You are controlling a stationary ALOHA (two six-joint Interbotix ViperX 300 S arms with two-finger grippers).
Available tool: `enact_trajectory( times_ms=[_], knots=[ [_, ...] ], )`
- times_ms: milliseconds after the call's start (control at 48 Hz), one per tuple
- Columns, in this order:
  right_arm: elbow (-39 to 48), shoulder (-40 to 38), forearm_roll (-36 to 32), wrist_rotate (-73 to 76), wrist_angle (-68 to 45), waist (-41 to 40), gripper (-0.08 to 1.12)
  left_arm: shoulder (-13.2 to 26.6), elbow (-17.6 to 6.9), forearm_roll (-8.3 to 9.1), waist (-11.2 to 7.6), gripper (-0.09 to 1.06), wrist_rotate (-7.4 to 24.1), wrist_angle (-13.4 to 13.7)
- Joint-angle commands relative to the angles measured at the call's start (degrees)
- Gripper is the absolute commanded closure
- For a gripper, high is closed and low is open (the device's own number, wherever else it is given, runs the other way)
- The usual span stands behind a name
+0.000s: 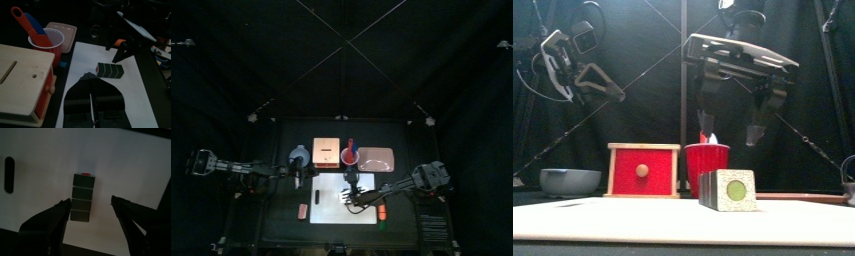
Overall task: Place sushi on board then cut the sushi with the knife then place the pieces on the plate
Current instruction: Pick knife at handle with right hand
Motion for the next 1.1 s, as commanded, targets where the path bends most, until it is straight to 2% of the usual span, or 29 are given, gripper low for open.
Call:
enact_trajectory(
  times_ms=[21, 333, 646, 896, 1104],
  knots=[
    [0.88, -6.94, 0.35, -6.5, 0.09, -2.9, 0.09, -0.26, -0.79, -0.26, 0.18, 1.0, -0.18, -0.26],
    [1.67, -15.64, 3.6, -32.26, 0.09, -13.54, 0.09, -0.26, -1.05, -2.29, 0.35, 1.0, -0.09, -0.35],
    [-2.37, -20.21, 14.41, -61.35, 0.26, -29.44, 0.09, -0.26, -1.32, -5.62, 0.62, 1.0, -0.09, -0.35],
    [-12.48, -16.52, 28.48, -84.38, 5.54, -42.63, 0.09, -0.26, -1.58, -6.68, 0.88, 1.0, -0.09, -0.35],
    [-25.84, -7.12, 34.63, -97.29, 18.11, -48.87, 0.09, -0.26, -1.49, -6.86, 1.32, 1.0, -0.09, -0.35]
  ],
)
